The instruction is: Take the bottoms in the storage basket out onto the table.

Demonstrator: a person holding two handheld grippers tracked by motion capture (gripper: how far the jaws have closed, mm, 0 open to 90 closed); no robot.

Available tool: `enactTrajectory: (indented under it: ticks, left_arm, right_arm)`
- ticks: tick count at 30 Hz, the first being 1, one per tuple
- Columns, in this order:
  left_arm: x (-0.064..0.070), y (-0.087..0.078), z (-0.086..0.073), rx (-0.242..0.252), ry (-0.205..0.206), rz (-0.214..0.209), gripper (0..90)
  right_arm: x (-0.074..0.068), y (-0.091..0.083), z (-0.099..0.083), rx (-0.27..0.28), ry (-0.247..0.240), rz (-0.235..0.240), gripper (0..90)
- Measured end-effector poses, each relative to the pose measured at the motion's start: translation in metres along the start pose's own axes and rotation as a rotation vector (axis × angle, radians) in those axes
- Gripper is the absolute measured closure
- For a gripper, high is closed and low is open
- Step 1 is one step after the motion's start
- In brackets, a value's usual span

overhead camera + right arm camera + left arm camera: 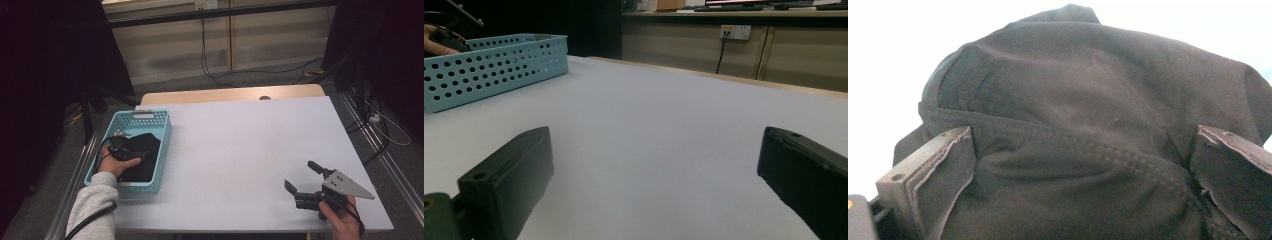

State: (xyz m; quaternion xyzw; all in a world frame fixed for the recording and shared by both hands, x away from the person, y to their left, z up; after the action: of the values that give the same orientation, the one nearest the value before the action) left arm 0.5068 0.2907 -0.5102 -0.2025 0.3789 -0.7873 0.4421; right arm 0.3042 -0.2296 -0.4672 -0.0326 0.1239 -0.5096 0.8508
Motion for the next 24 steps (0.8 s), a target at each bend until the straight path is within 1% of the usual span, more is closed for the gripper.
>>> enactTrajectory:
  ticks: [3, 4, 5, 6, 7, 8, 9, 10, 11, 12, 13, 15, 17, 19, 21, 24]
  left_arm:
    - [0.0, 0.001, 0.0, -0.003, 0.001, 0.009, 0.0]
    - [0.002, 0.001, 0.001, -0.014, -0.011, 0.006, 0.0]
    - [0.002, 0.001, 0.001, -0.014, -0.011, 0.006, 0.0]
    - [0.002, 0.0, 0.001, -0.028, -0.014, 0.009, 0.1]
    - [0.002, 0.0, 0.001, -0.028, -0.014, 0.009, 0.1]
    - [0.003, 0.0, 0.001, -0.042, -0.022, 0.012, 0.1]
    - [0.003, 0.0, 0.001, -0.042, -0.022, 0.012, 0.1]
    - [0.004, 0.0, 0.002, -0.053, -0.025, 0.013, 0.2]
    - [0.005, 0.001, 0.002, -0.055, -0.032, 0.021, 0.4]
    - [0.005, 0.0, 0.002, -0.066, -0.029, 0.019, 0.5]
    - [0.007, 0.001, 0.003, -0.07, -0.037, 0.026, 0.7]
    - [0.007, 0.0, 0.003, -0.072, -0.04, 0.025, 1.7]
    - [0.009, 0.0, 0.004, -0.072, -0.046, 0.03, 4.6]
    - [0.01, -0.003, 0.005, -0.083, -0.048, 0.019, 7.8]
    - [0.011, -0.003, 0.005, -0.08, -0.05, 0.02, 12.0]
    - [0.014, -0.007, 0.008, -0.09, -0.045, -0.013, 21.1]
  right_arm:
    - [0.0, 0.0, 0.0, 0.0, 0.0, 0.001, 0.3]
    - [0.0, 0.0, 0.0, 0.0, 0.001, 0.0, 0.3]
    - [0.0, 0.0, 0.0, -0.001, 0.001, 0.0, 0.3]
    - [0.0, 0.0, 0.0, -0.001, 0.0, 0.0, 0.3]
    - [0.0, 0.0, 0.0, -0.001, 0.0, 0.0, 0.3]
    - [0.0, 0.0, 0.0, -0.002, -0.001, 0.0, 0.3]
    - [0.0, 0.0, 0.0, -0.001, -0.001, 0.001, 0.3]
    - [0.0, 0.0, 0.0, -0.001, 0.0, 0.002, 0.3]
    - [-0.001, 0.0, 0.0, -0.001, -0.001, 0.003, 0.3]
    - [-0.001, 0.0, 0.0, -0.002, -0.001, 0.002, 0.3]
    - [-0.001, 0.0, 0.0, -0.002, -0.001, 0.001, 0.3]
    - [-0.001, 0.0, 0.0, -0.002, 0.0, 0.002, 0.3]
    - [-0.001, 0.0, 0.0, -0.002, -0.003, 0.003, 0.3]
    - [-0.001, 0.0, 0.001, -0.001, -0.008, 0.005, 0.3]
    - [-0.002, 0.001, 0.001, 0.002, -0.002, 0.006, 0.3]
    - [-0.001, 0.0, 0.001, 0.0, -0.009, 0.007, 0.3]
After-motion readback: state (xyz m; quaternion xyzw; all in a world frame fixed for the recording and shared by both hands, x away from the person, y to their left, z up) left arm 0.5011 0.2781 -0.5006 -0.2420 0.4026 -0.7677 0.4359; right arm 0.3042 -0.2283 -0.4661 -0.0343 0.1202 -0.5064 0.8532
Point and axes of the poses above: each handheld gripper's, and its own axes: y roughly forward along the jaws, z roughly out of its top, x roughly to its right, the point moved 7 cm from there along y, roughly forward along the jaws, and after that the axes turned 8 degrees about y, right-handed, at the moved point
